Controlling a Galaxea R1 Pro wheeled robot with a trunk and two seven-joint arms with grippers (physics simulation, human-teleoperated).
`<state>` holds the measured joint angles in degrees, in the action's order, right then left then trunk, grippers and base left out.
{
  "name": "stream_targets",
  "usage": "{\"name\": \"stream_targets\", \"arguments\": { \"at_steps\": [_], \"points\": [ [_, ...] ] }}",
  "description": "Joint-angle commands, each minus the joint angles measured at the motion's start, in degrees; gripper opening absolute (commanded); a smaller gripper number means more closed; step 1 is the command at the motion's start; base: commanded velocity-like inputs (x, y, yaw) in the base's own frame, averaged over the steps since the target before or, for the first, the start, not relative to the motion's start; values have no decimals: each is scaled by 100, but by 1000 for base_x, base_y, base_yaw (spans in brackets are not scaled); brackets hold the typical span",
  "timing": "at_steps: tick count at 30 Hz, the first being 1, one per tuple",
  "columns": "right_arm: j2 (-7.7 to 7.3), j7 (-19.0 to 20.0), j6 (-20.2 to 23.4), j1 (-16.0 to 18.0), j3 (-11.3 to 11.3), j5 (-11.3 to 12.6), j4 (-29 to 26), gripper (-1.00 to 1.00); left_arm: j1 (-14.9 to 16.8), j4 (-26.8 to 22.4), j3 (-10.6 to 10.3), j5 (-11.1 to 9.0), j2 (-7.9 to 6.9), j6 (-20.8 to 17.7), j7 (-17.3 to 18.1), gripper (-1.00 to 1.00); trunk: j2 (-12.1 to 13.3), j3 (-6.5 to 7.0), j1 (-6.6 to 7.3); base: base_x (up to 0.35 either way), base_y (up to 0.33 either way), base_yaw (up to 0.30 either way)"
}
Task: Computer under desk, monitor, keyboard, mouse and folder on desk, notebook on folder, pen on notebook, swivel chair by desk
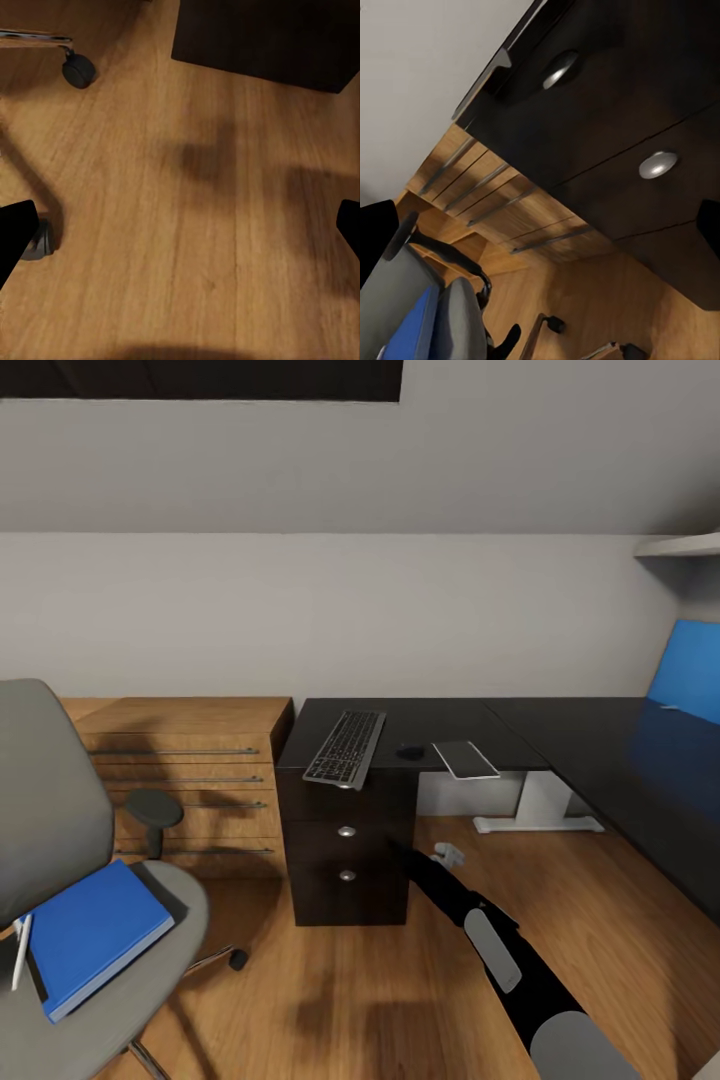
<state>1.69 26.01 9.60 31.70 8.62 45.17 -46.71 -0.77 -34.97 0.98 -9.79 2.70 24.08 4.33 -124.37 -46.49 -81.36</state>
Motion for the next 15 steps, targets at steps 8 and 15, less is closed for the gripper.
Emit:
{"name": "stream_targets", "arguments": {
  "at_steps": [8,15],
  "points": [
    [-12,209,42,-2,-1,68,15,100,-2,-1,8,-58,4,0,50,100,-2,-4,1,0,12,0],
    [-7,425,42,-5,-1,66,29,100,-2,-1,0,-50,10,0,50,100,-2,-4,1,0,1,0]
  ]
}}
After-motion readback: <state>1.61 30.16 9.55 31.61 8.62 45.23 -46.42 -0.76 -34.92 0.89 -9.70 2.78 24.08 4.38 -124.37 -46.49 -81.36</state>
